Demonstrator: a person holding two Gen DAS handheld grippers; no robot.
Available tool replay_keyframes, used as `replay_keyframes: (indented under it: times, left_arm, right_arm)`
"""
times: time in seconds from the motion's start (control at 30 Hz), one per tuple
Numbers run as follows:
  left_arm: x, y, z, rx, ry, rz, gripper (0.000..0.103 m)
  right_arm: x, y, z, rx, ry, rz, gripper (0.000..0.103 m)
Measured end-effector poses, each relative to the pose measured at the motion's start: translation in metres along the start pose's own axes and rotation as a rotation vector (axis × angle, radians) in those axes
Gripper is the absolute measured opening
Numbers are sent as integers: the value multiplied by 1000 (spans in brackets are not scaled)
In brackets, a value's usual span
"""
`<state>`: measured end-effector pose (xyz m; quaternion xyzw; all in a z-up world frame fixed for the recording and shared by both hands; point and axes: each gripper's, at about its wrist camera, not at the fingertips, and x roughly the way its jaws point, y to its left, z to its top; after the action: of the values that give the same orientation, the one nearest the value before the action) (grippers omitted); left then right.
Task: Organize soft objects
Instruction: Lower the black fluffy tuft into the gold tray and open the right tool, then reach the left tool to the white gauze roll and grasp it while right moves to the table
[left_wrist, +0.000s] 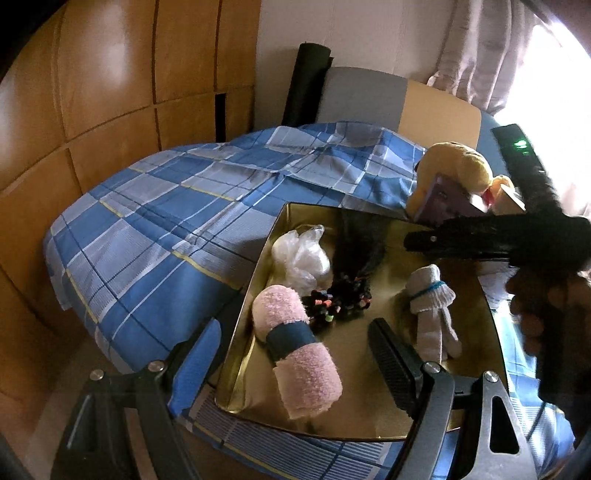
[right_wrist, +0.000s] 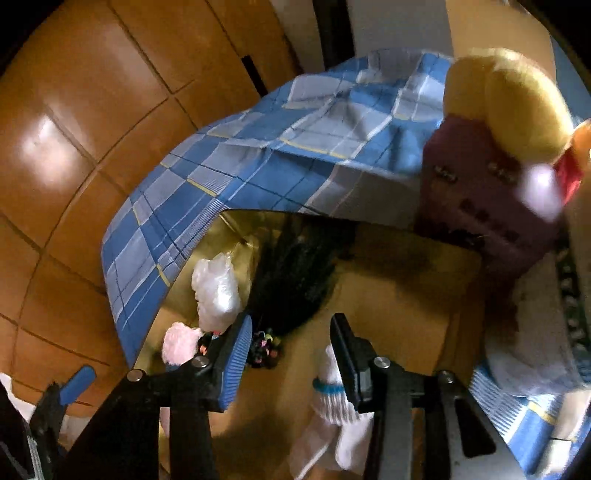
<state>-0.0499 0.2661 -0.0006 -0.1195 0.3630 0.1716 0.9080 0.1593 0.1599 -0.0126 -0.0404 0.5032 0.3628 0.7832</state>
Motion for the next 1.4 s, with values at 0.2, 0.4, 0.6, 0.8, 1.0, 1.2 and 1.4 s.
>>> replay_keyframes:
  times: [0.2,0.4,0.6,0.8,1.0,1.2,1.4]
  left_arm:
    - [-6,-7,-1,21,-11,-1,83]
    - [-12,-16,-3,51,-20,-14,83]
    - [-15,-28,-6,82,-20,-26,83]
    - [-17,-40,-9,114,-17,-36,83]
    - [-20,-52,-8,147,-17,-51,83]
    - [-23,-73,-3,197,-12,-100,82]
    - [-27,-106,3,257,11,-205,81]
  right_arm:
    - [-33,9,-23,-94,-53,-47,46]
    - [-58,6,-49,-129,-92,-73,46]
    - [-84,-6,-70,-127,-129,-92,47]
    - [-108,-27,-84,-96,-166,-121,47]
    - [-136,-59,-97,-48,-202,-176,47]
    - [-170,-117,-112,70,-254,-290,47]
    - [-198,-203,-137,296,-309,-458,47]
